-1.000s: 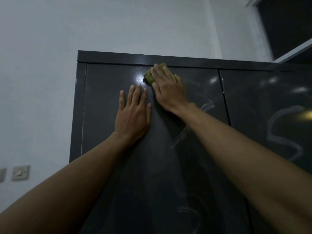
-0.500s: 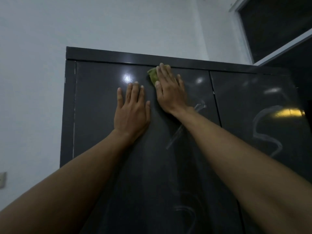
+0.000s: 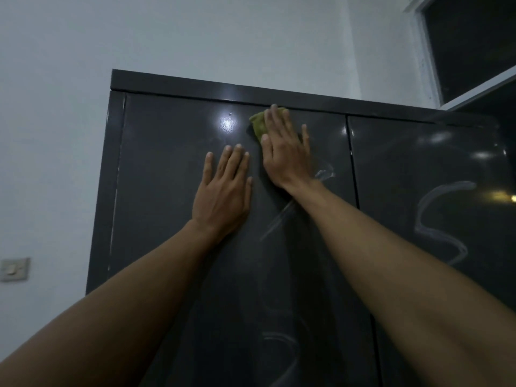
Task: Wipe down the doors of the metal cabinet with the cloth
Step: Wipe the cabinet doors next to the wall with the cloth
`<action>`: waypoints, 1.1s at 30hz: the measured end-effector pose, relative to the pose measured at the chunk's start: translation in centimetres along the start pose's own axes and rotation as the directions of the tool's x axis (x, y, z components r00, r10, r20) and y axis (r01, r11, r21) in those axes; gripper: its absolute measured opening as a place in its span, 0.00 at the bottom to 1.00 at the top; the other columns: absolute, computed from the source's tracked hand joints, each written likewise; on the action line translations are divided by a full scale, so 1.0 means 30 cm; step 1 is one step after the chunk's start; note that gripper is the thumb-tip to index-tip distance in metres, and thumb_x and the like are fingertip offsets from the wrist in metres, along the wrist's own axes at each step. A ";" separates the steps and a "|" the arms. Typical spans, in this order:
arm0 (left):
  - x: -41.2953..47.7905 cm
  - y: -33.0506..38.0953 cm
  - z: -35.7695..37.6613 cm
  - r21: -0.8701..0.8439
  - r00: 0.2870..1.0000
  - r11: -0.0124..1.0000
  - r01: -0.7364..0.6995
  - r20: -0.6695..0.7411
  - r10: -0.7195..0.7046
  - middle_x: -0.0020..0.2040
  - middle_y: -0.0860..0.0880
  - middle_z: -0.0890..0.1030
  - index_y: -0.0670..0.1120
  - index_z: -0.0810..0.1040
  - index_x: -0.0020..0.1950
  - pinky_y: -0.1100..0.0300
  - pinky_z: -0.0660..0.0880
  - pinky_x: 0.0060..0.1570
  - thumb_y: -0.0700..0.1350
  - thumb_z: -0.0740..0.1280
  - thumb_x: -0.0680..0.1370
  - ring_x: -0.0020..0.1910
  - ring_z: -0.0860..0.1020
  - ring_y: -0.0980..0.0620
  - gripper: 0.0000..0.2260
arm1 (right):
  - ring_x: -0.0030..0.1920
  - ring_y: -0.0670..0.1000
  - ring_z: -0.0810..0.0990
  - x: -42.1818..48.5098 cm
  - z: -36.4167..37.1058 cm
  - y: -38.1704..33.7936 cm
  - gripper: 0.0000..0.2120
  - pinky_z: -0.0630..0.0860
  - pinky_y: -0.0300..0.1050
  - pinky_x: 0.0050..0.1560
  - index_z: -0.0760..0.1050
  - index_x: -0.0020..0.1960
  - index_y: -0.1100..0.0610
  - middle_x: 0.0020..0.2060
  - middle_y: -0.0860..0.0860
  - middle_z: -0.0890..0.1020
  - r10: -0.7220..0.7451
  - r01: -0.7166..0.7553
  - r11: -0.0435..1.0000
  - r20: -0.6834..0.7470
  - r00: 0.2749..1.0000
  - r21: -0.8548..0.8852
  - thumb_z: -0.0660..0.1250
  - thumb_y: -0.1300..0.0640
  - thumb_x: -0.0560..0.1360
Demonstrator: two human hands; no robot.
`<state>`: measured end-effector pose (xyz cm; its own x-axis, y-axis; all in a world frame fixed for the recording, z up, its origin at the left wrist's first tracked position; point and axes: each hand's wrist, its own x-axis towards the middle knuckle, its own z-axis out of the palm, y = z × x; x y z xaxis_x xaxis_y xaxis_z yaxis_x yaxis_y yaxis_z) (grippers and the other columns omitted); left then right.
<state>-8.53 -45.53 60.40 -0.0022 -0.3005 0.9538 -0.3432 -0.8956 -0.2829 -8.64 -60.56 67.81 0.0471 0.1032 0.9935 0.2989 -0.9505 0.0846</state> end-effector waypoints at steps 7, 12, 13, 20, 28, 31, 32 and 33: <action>-0.020 -0.001 0.009 -0.022 0.997 0.998 0.063 -0.042 -0.064 0.77 0.40 0.59 0.39 0.59 0.77 0.43 0.46 0.76 0.47 0.51 0.83 0.77 0.54 0.44 0.23 | 0.78 0.51 0.46 -0.133 0.027 -0.044 0.25 0.42 0.56 0.75 0.50 0.79 0.54 0.79 0.50 0.51 0.161 -0.159 0.987 -0.069 0.984 0.037 0.49 0.53 0.83; -0.030 0.001 0.013 -0.036 0.994 0.995 0.090 -0.067 -0.092 0.77 0.40 0.60 0.38 0.60 0.76 0.43 0.46 0.76 0.46 0.52 0.83 0.77 0.55 0.43 0.23 | 0.78 0.48 0.48 -0.219 -0.014 0.000 0.25 0.44 0.57 0.76 0.50 0.79 0.52 0.78 0.48 0.52 -0.059 0.061 0.997 0.036 0.998 -0.047 0.50 0.53 0.83; -0.036 0.002 0.012 -0.039 0.993 0.995 0.093 -0.071 -0.096 0.77 0.40 0.60 0.38 0.61 0.76 0.43 0.47 0.76 0.46 0.52 0.83 0.77 0.55 0.43 0.23 | 0.78 0.47 0.47 -0.228 -0.017 0.008 0.25 0.44 0.57 0.76 0.50 0.79 0.52 0.78 0.47 0.52 -0.021 0.022 0.998 0.023 1.000 -0.052 0.50 0.53 0.83; -0.083 -0.001 0.007 -0.065 0.993 0.995 0.081 -0.078 -0.086 0.77 0.40 0.61 0.38 0.61 0.76 0.43 0.47 0.76 0.44 0.55 0.83 0.77 0.56 0.43 0.22 | 0.78 0.51 0.50 -0.328 0.004 -0.048 0.25 0.49 0.59 0.76 0.54 0.78 0.54 0.78 0.50 0.55 -0.094 0.095 0.995 0.027 0.995 -0.028 0.52 0.53 0.82; -0.158 0.000 -0.004 -0.055 0.997 0.997 0.047 -0.065 -0.050 0.76 0.40 0.62 0.37 0.62 0.75 0.44 0.48 0.76 0.43 0.55 0.83 0.77 0.57 0.43 0.21 | 0.78 0.51 0.50 -0.394 0.018 -0.061 0.25 0.46 0.59 0.76 0.54 0.78 0.54 0.78 0.49 0.55 0.081 -0.082 0.997 -0.045 0.996 -0.015 0.51 0.53 0.82; -0.185 -0.002 -0.004 -0.053 0.998 0.998 0.023 -0.061 -0.026 0.76 0.39 0.63 0.37 0.62 0.75 0.42 0.50 0.75 0.42 0.56 0.82 0.76 0.58 0.42 0.21 | 0.78 0.52 0.54 -0.458 0.028 -0.071 0.25 0.51 0.60 0.76 0.58 0.77 0.54 0.77 0.50 0.59 -0.118 0.118 0.992 0.006 0.993 -0.045 0.53 0.54 0.81; -0.194 -0.003 -0.004 -0.050 0.998 0.999 0.008 -0.061 -0.011 0.75 0.39 0.63 0.37 0.63 0.75 0.42 0.50 0.75 0.41 0.56 0.82 0.76 0.58 0.42 0.21 | 0.77 0.52 0.55 -0.482 0.024 -0.055 0.24 0.53 0.60 0.75 0.60 0.77 0.54 0.76 0.50 0.61 -0.219 0.221 0.973 0.032 0.975 -0.064 0.54 0.54 0.81; -0.203 -0.003 -0.005 -0.040 0.998 0.999 -0.013 -0.058 0.010 0.75 0.39 0.63 0.37 0.63 0.75 0.41 0.51 0.75 0.42 0.56 0.82 0.76 0.59 0.42 0.22 | 0.77 0.52 0.56 -0.500 0.015 -0.035 0.24 0.54 0.61 0.75 0.61 0.76 0.54 0.76 0.50 0.62 -0.291 0.295 0.952 0.054 0.955 -0.078 0.55 0.54 0.81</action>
<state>-8.61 -43.57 54.64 -0.0606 -0.2901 0.9551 -0.3802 -0.8780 -0.2908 -9.23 -60.98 52.78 0.0094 0.3911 0.9203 0.2239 -0.8978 0.3793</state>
